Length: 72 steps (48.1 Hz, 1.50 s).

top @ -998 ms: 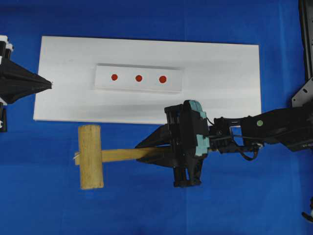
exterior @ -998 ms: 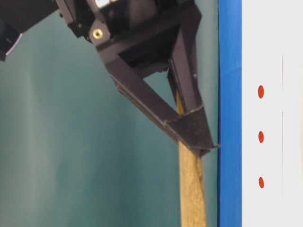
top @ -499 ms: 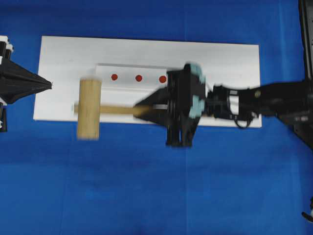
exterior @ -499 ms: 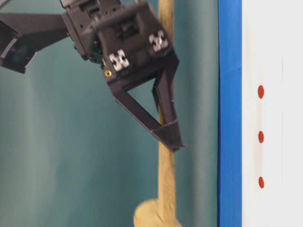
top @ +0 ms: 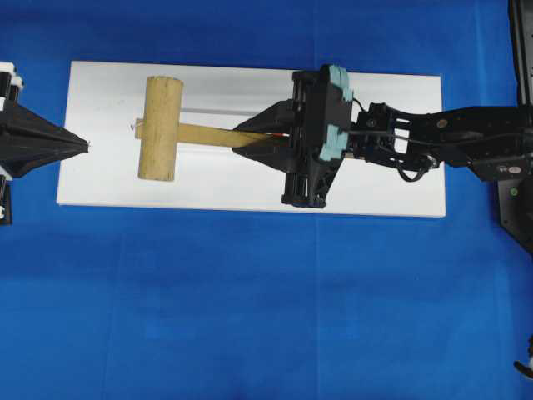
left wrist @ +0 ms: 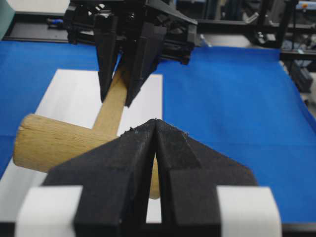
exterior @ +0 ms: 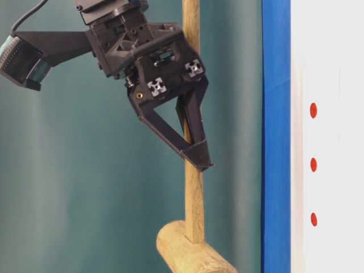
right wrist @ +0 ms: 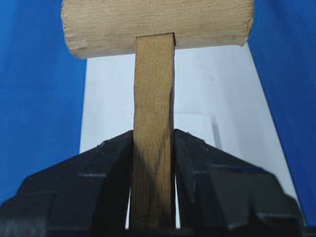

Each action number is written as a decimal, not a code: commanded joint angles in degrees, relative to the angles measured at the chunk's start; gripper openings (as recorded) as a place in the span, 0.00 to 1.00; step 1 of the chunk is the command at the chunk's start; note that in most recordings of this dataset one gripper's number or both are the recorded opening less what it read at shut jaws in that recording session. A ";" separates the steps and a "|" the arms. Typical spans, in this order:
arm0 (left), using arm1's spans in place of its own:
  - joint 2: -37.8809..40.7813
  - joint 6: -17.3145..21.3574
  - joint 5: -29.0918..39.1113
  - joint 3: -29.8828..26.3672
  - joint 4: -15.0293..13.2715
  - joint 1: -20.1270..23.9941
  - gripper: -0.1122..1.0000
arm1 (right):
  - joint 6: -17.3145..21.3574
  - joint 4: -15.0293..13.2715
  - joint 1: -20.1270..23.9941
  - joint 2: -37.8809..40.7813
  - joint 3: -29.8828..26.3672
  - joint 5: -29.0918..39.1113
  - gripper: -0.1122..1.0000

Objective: Hit the mark with a hammer.
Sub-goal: 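Carry the mallet over the white board with the right gripper, then rotate the held mallet so its head points toward the left gripper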

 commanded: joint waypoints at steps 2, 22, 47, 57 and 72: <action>0.18 -0.09 -0.26 -0.70 -0.09 -0.18 0.10 | -2.29 -1.05 0.09 -1.93 -1.14 -0.97 0.19; 0.18 -1.05 -0.26 -0.70 -0.09 -0.18 0.10 | -27.77 -2.64 0.09 -1.93 -1.93 -9.05 0.19; 0.18 -2.64 -0.62 -0.70 -0.09 -0.09 0.10 | -55.28 -2.55 2.55 -1.93 -1.76 -17.67 0.19; 0.18 -4.04 -2.11 -0.70 -0.09 0.26 0.10 | -55.46 -2.46 2.64 -1.93 -1.76 -17.58 0.19; 0.18 -5.89 -3.43 -0.70 -0.09 0.26 0.11 | -55.55 -2.46 2.64 -1.93 -1.93 -17.58 0.19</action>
